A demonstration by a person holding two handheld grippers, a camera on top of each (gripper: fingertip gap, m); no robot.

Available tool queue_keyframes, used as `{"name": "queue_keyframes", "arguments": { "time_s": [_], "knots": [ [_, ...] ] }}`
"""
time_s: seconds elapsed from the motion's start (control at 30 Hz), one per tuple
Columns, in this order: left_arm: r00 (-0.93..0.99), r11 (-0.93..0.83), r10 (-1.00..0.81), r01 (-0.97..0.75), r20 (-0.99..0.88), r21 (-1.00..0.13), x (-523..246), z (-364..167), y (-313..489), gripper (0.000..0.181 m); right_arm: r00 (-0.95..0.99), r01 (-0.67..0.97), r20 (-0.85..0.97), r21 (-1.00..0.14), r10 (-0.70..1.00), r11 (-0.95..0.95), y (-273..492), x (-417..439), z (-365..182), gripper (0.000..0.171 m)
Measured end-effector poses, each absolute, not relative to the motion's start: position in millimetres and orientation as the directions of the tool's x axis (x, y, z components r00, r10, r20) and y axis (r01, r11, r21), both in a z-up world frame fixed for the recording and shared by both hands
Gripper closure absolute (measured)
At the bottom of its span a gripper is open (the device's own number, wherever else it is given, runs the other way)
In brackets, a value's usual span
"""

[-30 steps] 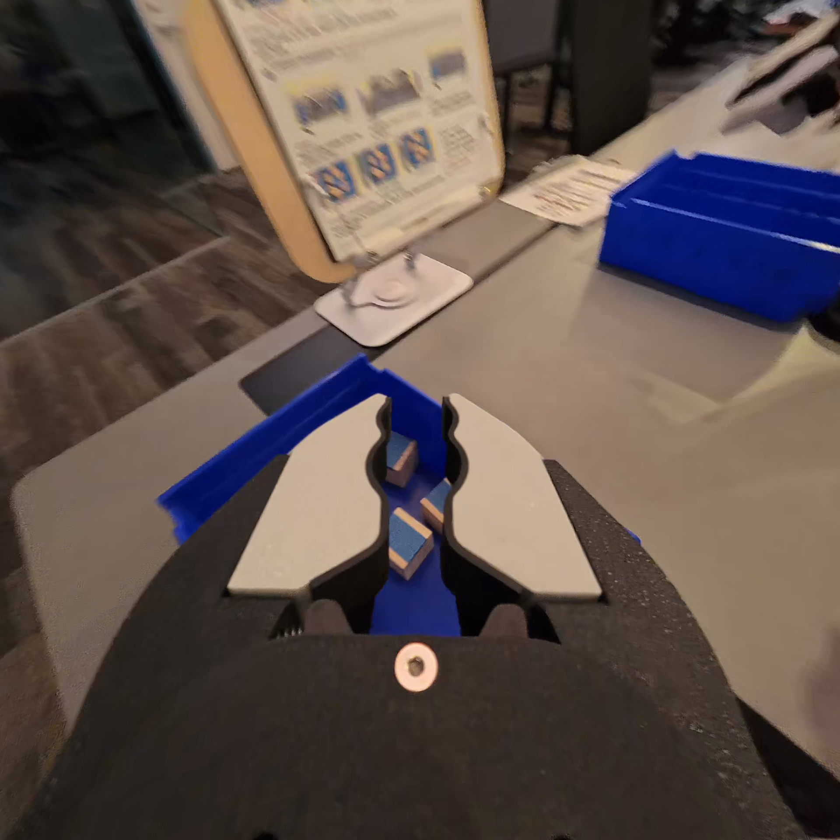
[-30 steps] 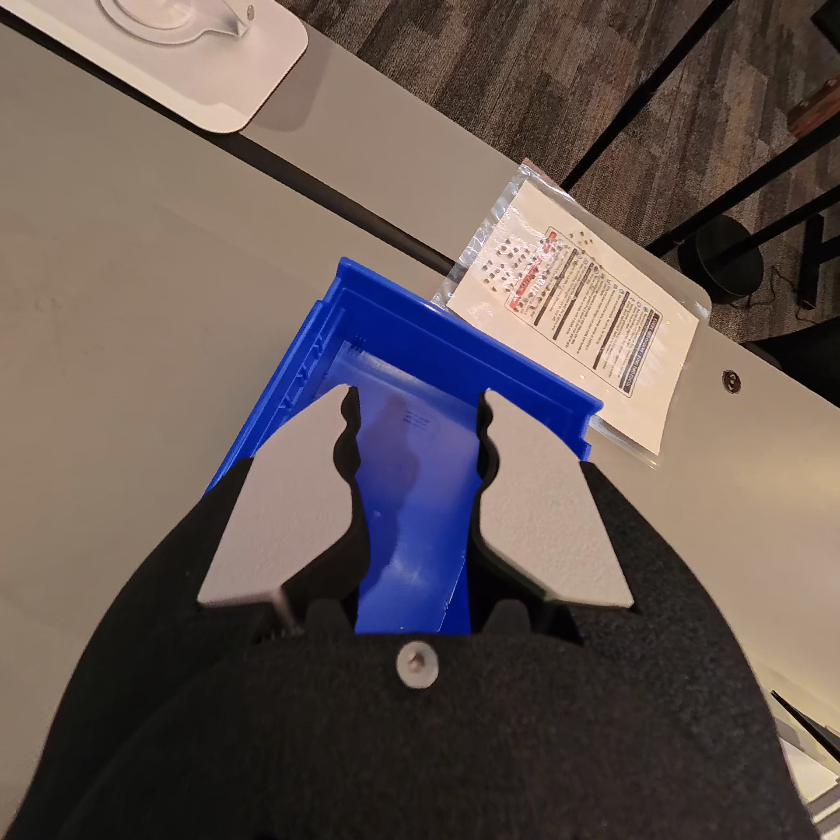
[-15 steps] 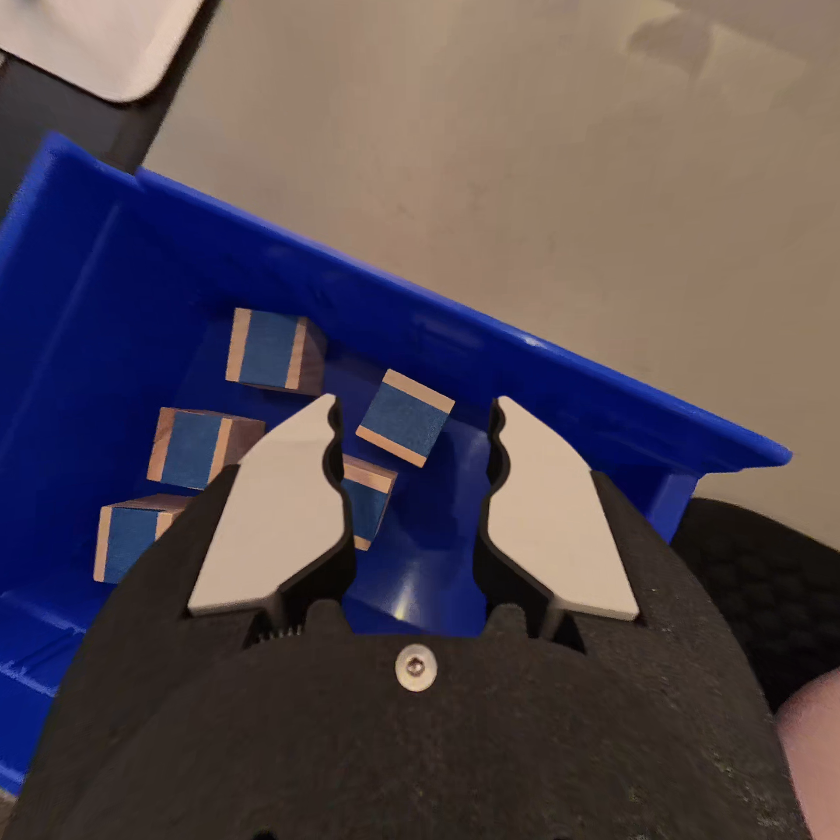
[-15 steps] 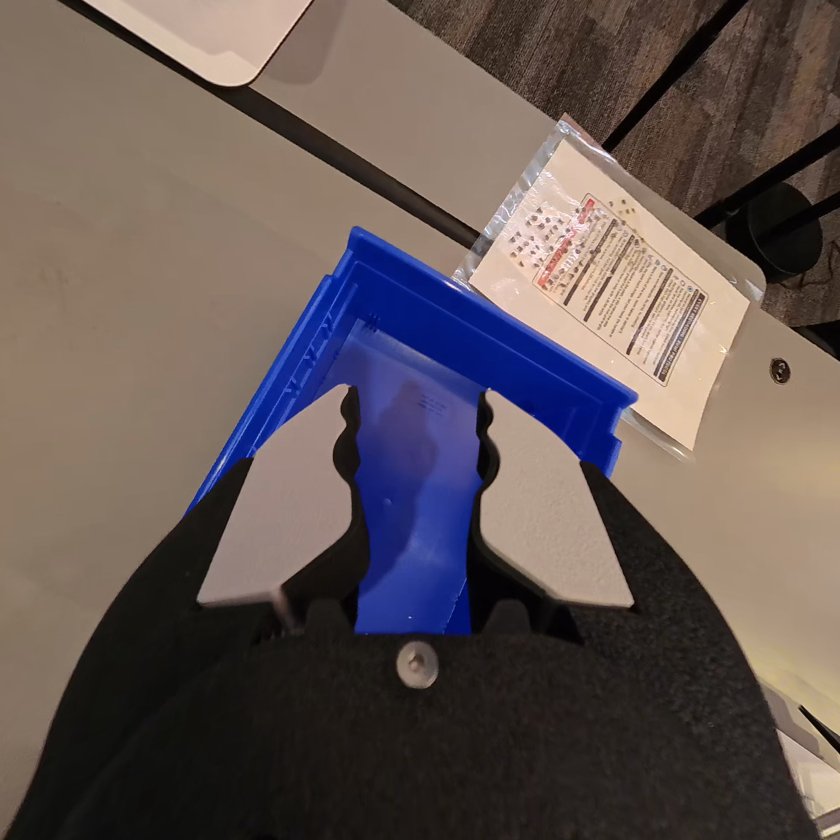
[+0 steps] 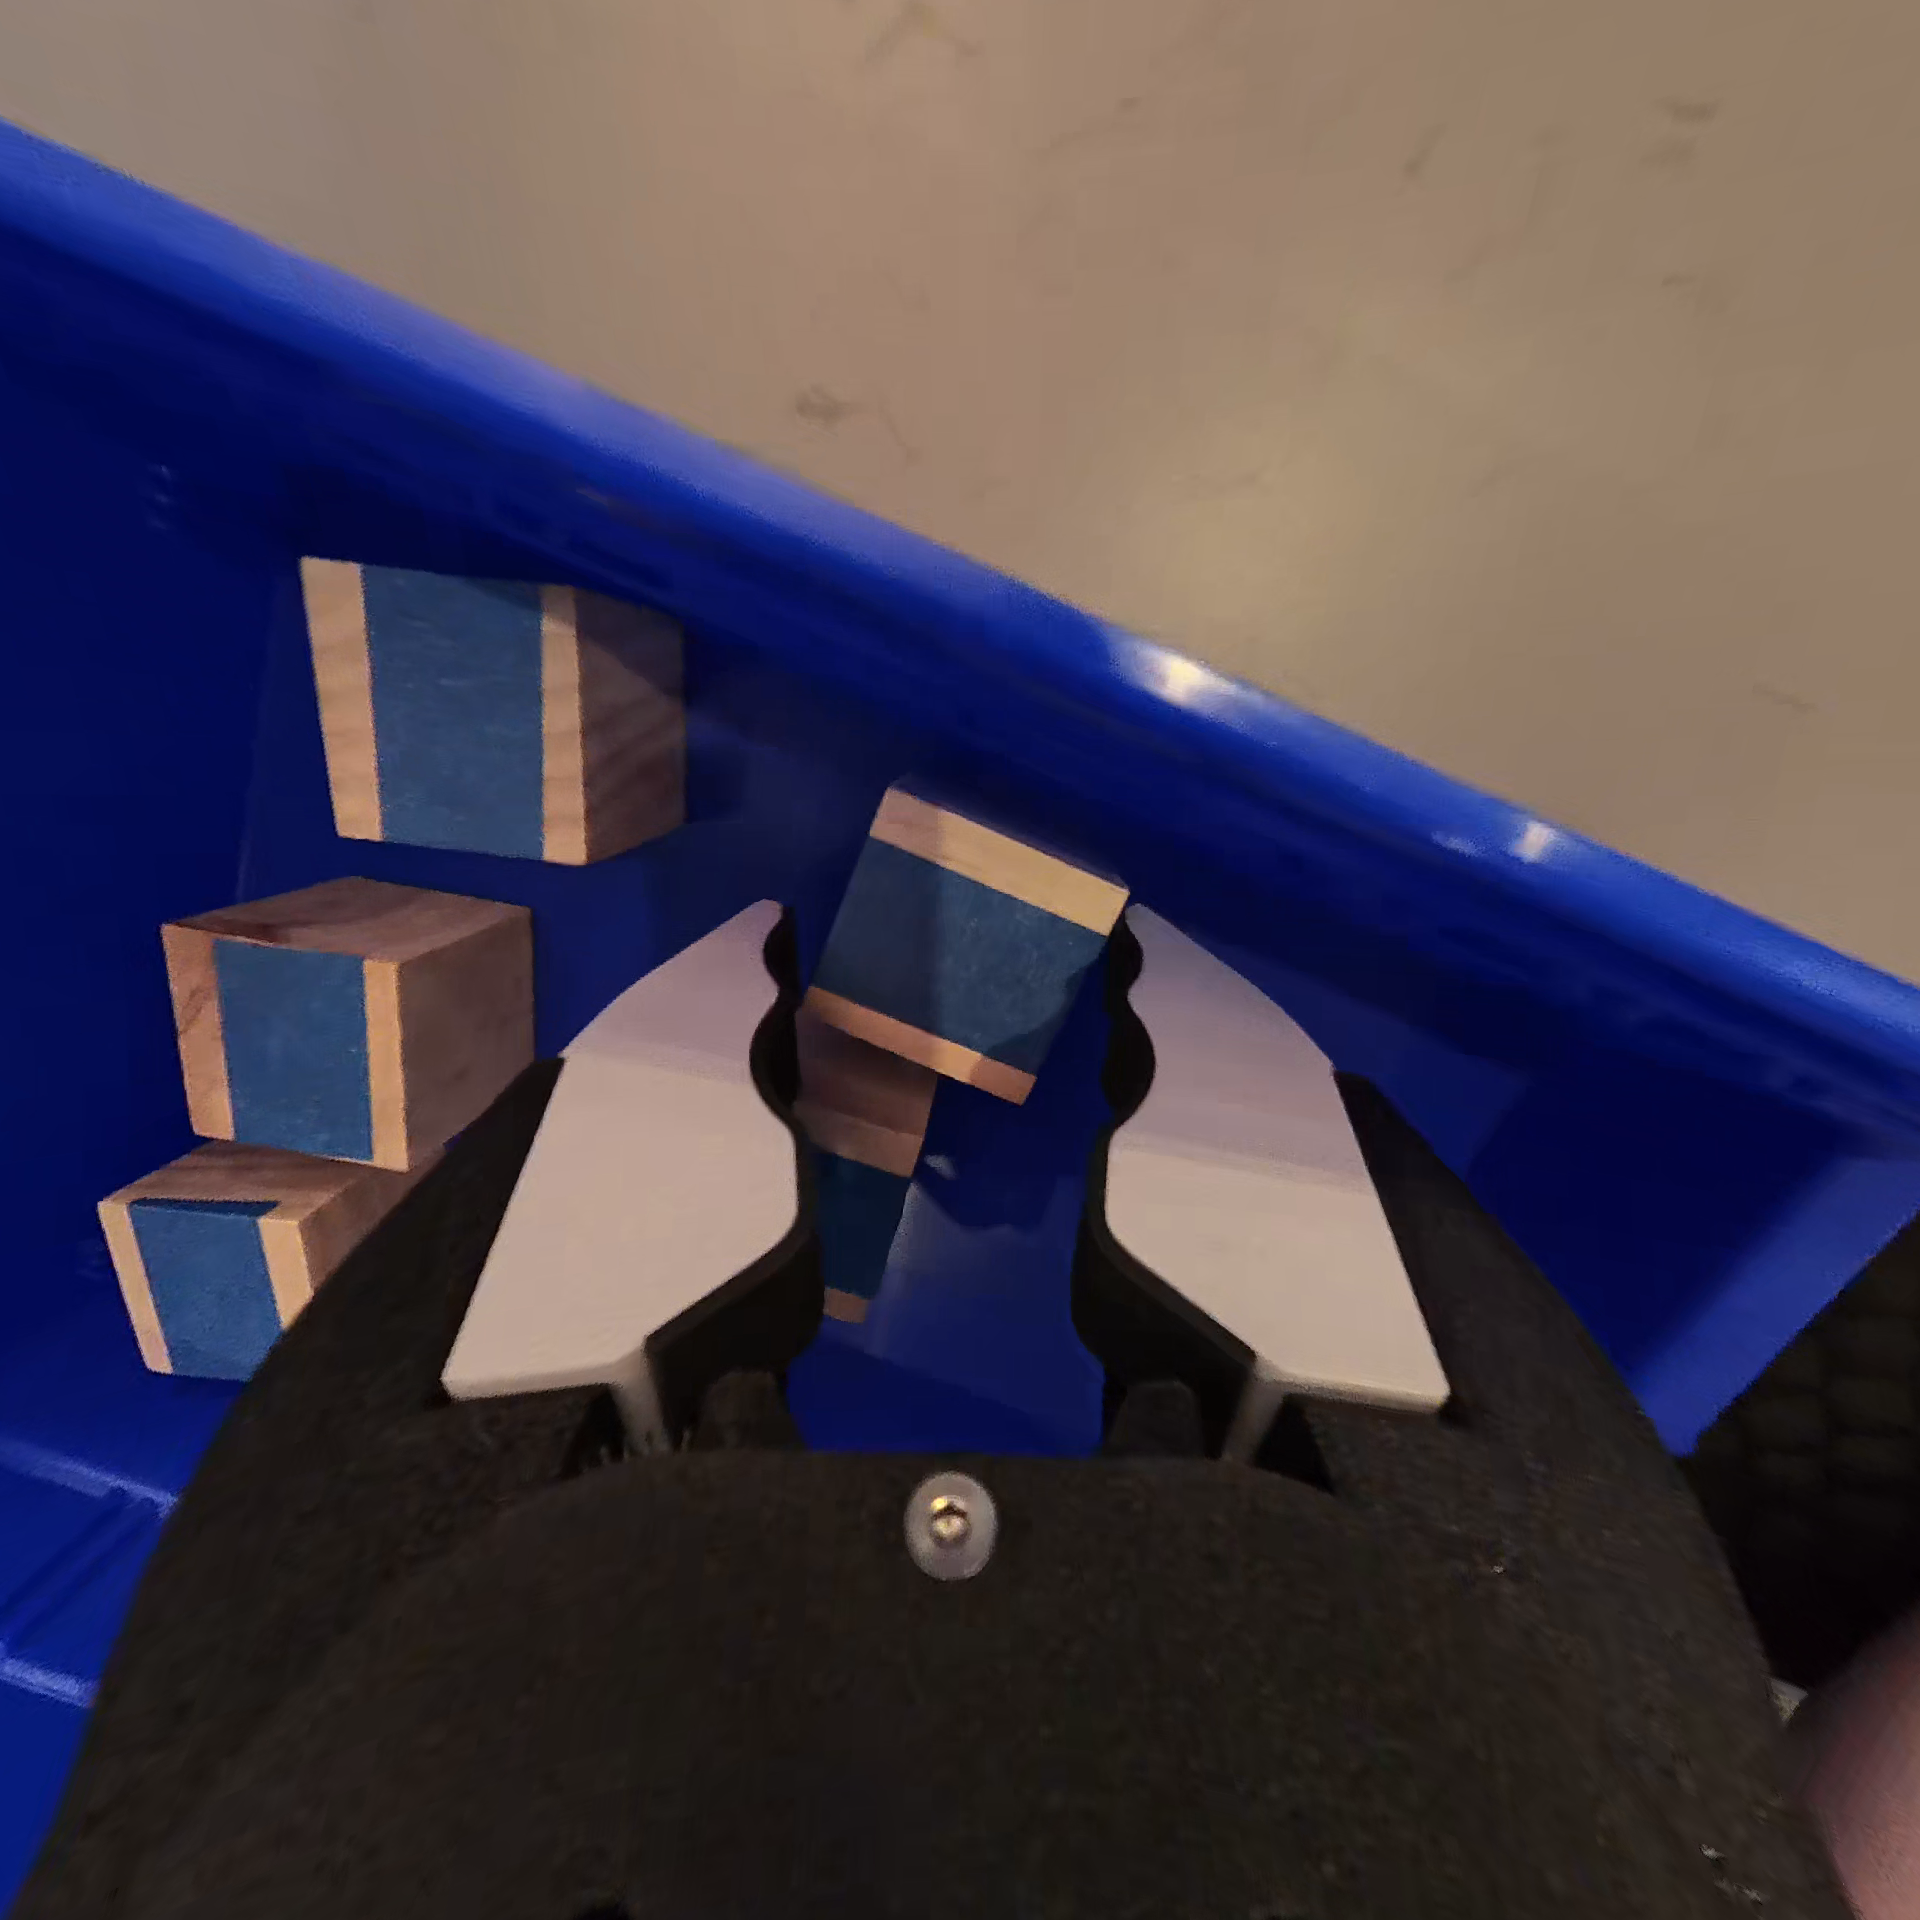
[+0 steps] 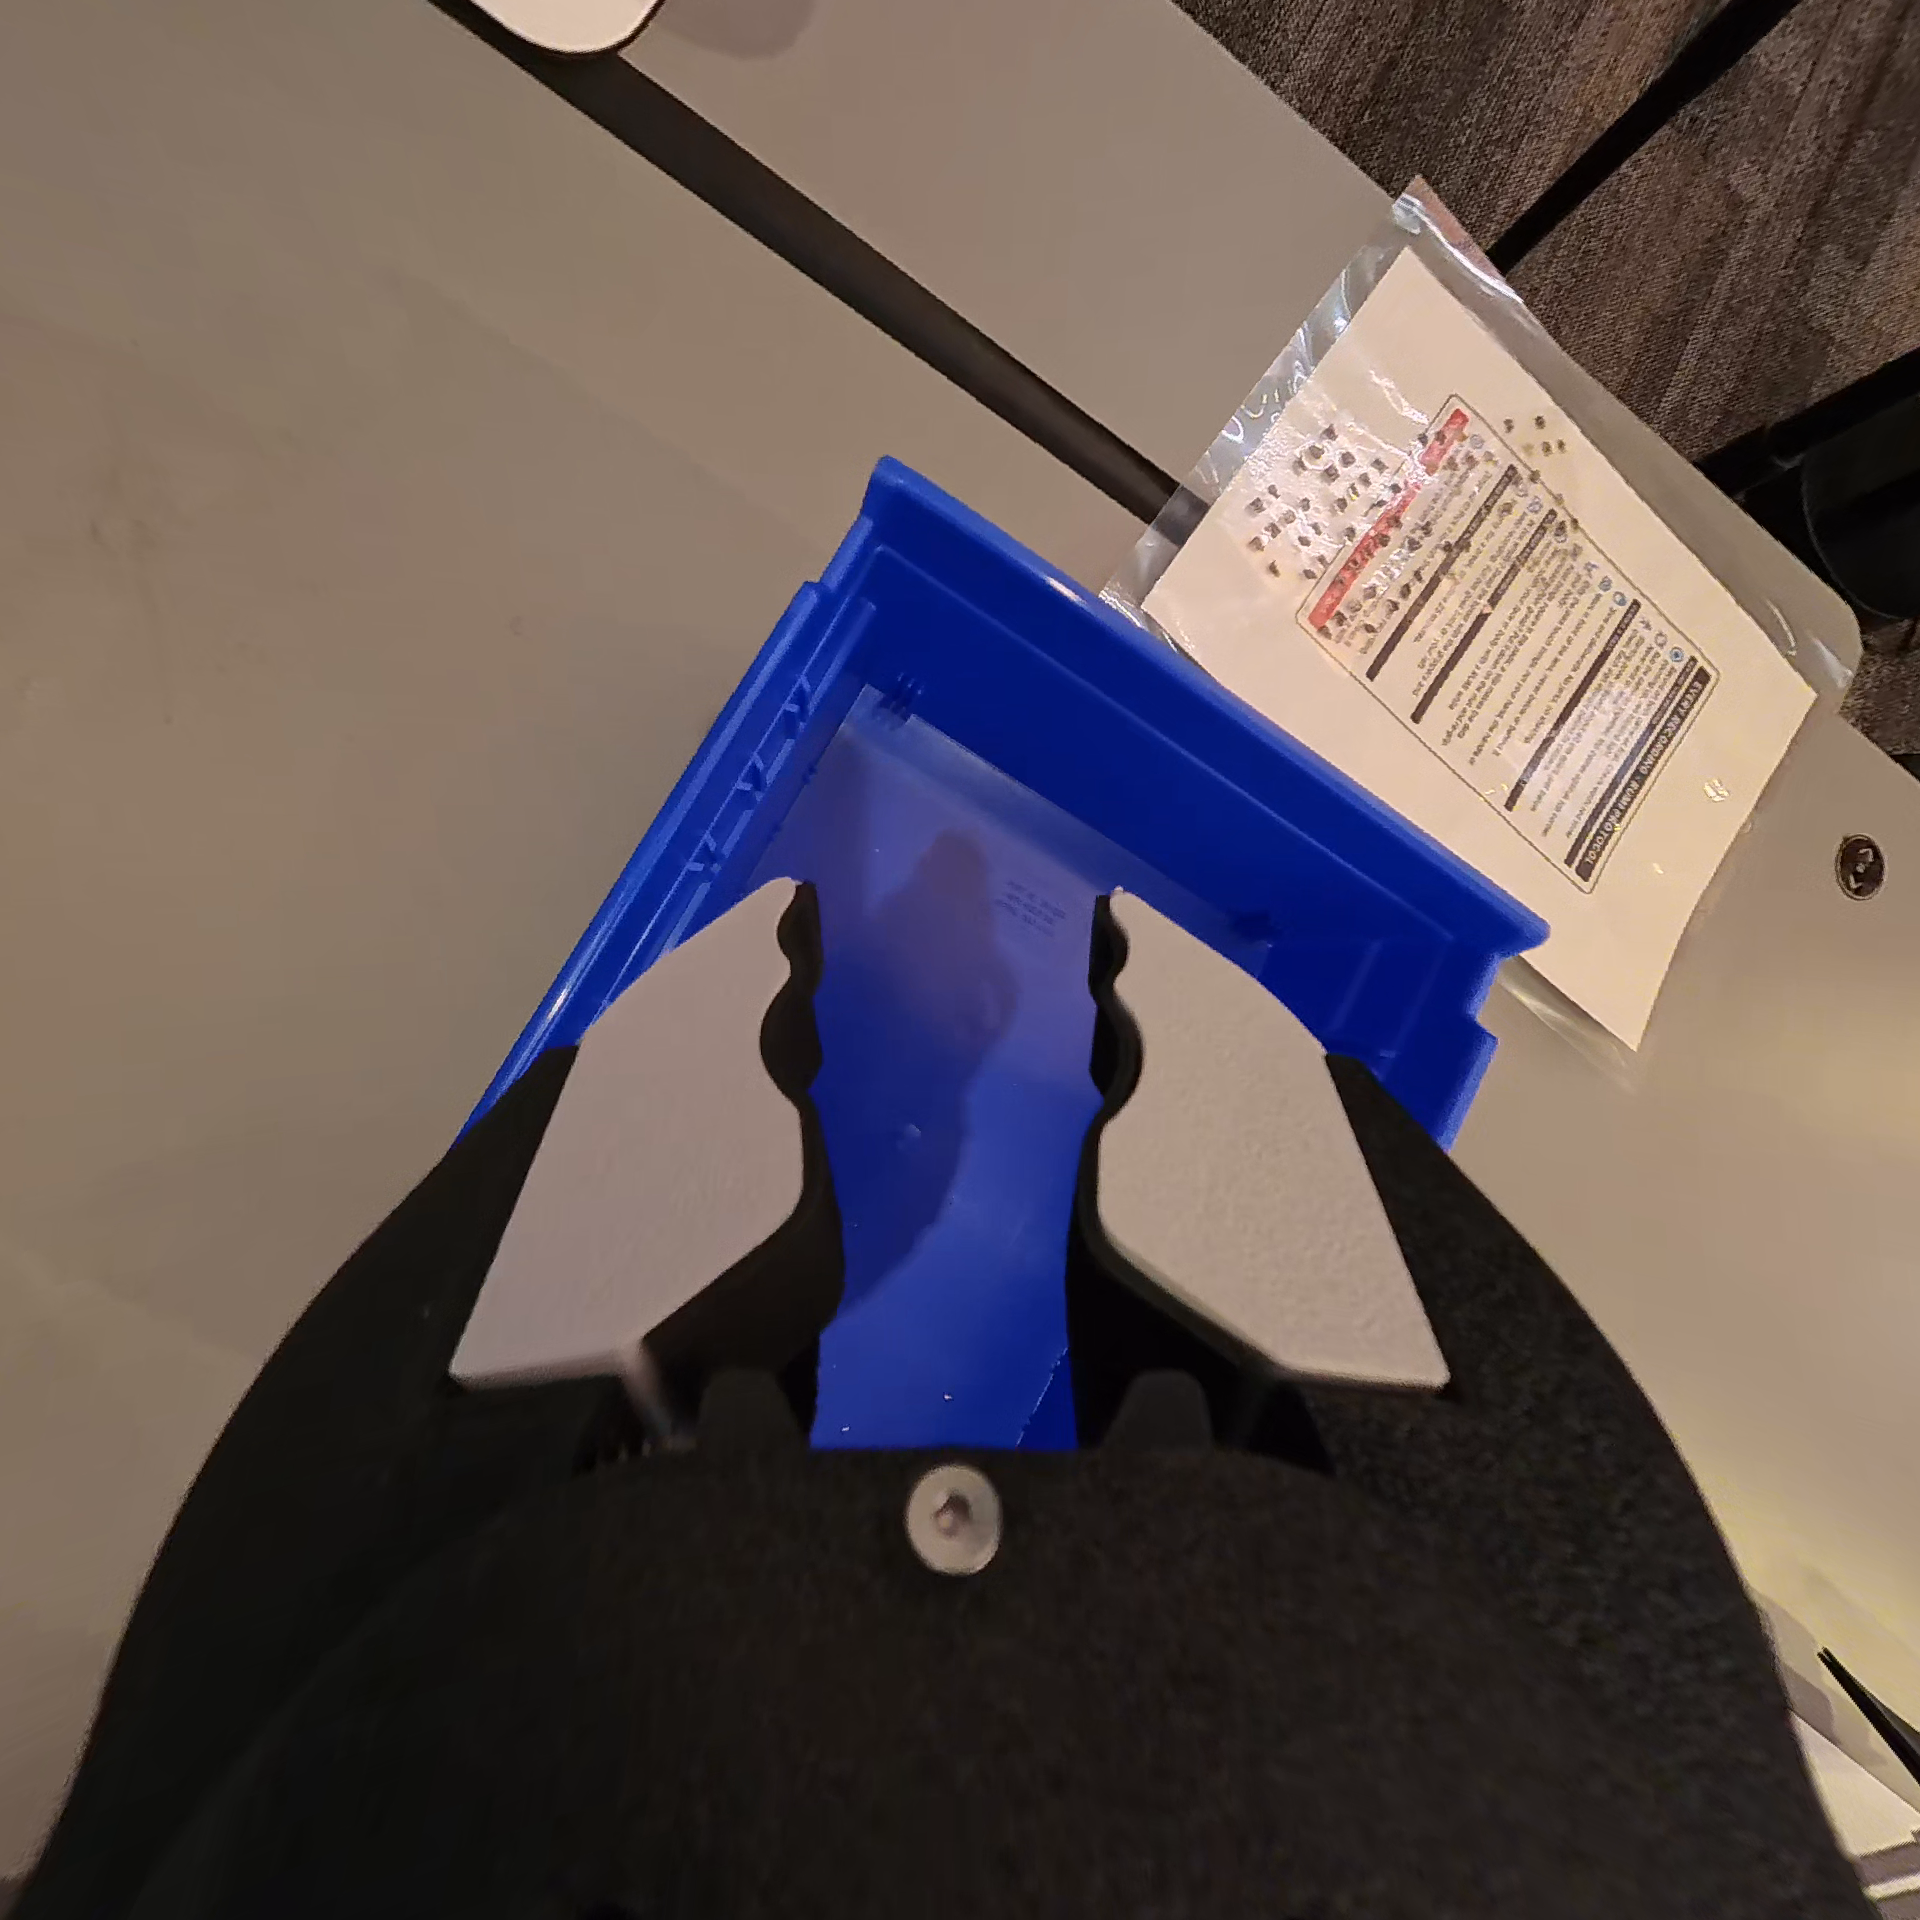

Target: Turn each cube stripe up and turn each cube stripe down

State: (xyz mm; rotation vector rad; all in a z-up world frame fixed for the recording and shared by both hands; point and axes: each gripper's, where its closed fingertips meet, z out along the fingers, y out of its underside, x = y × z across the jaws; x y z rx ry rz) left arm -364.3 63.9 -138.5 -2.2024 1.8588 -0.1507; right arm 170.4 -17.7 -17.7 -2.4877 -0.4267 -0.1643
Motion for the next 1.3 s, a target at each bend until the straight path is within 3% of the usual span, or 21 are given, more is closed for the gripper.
{"name": "queue_keyframes", "arguments": {
  "time_s": [0.43, 0.67, 1.07, 1.3],
  "knots": [
    [0.101, -0.079, -0.979, -0.989, -0.177, -0.124, -371, -142, 66, 0.132, 0.927, 0.374, 0.241, -0.538, 0.287, -0.755, -14, 162, -18, 0.122],
    [0.122, -0.096, -0.937, -0.991, -0.327, -0.096, -378, -110, 73, 0.132, 0.920, 0.391, 0.254, -0.527, 0.300, -0.754, -13, 160, -19, 0.122],
    [0.186, -0.059, -0.787, -0.972, -0.589, -0.229, -360, -23, 69, 0.132, 0.892, 0.451, 0.287, -0.540, 0.348, -0.711, -6, 138, -16, 0.123],
    [0.189, 0.066, -0.779, -0.923, -0.597, -0.379, -316, 1, 58, 0.132, 0.823, 0.509, 0.236, -0.712, 0.517, -0.484, 10, 60, 10, 0.125]
  ]
}}
